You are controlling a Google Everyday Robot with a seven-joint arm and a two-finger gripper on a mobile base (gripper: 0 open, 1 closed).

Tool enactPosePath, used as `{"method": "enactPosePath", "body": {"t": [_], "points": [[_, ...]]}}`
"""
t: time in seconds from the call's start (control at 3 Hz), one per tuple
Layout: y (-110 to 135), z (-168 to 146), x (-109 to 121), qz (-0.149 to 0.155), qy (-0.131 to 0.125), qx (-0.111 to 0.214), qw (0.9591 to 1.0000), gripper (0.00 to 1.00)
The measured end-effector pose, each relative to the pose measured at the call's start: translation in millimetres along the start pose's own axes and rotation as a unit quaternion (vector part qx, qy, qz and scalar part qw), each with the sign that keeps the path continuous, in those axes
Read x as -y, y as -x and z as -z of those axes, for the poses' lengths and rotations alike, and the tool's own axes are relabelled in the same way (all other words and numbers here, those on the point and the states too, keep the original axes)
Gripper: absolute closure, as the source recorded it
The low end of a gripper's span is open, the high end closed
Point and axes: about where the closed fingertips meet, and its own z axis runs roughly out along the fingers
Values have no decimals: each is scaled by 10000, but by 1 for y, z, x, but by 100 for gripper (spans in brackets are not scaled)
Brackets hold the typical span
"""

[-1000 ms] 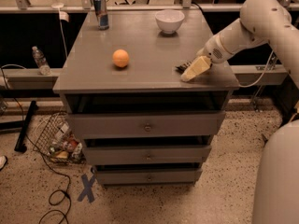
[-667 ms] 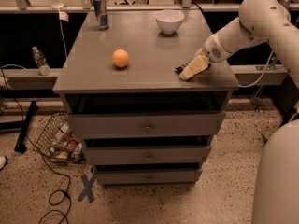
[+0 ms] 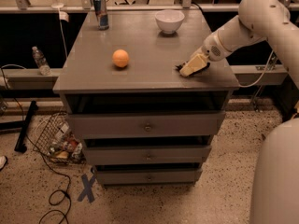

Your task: Move rxbar chocolate near white bowl

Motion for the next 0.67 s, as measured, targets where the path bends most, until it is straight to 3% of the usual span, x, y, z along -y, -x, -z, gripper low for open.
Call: {"method": "enactPosePath", "body": {"t": [0.33, 0.67], "points": [[33, 24, 18, 304, -182, 191, 9992, 100], [50, 42, 28, 386, -371, 359, 9979, 100]]}}
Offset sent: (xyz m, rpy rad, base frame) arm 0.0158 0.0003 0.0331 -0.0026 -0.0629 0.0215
